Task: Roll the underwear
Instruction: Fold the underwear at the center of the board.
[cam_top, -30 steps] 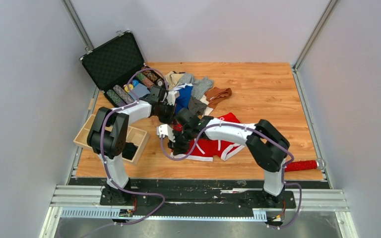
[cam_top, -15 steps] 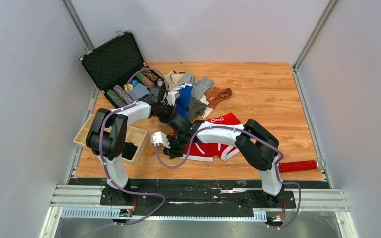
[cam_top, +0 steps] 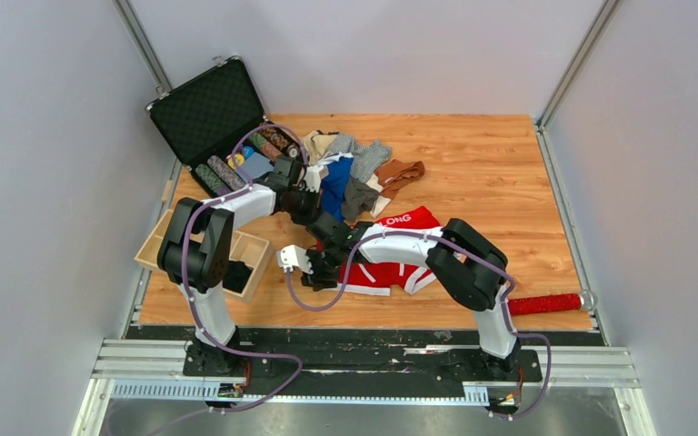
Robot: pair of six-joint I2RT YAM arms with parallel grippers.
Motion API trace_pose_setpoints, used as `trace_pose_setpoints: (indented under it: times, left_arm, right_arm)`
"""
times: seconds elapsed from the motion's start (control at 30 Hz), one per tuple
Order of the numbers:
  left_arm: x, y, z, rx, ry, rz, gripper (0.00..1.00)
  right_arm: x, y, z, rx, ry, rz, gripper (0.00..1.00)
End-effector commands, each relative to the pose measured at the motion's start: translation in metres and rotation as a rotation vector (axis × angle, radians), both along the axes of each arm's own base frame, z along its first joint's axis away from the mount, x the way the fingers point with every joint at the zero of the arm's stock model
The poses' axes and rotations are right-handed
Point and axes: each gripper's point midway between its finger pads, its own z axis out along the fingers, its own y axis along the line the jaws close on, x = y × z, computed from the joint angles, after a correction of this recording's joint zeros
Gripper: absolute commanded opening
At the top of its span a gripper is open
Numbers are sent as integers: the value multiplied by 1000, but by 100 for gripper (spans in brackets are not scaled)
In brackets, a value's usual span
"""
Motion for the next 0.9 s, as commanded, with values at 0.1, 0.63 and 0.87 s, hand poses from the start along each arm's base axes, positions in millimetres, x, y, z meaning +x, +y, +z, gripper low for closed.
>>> trace_pose_setpoints:
  times: [0.1, 0.63, 0.87]
  left_arm:
    - [14, -5, 16, -32, -41, -9, 0]
    - [13, 15, 51, -36, -31, 6, 0]
    - [-4, 27, 81, -26, 39, -58, 0]
  right_arm:
    - [-17, 2, -17, -26, 34, 52, 37]
    - [-10, 43, 89, 190, 21, 3, 0]
    - [-30, 37, 153, 356, 70, -1, 0]
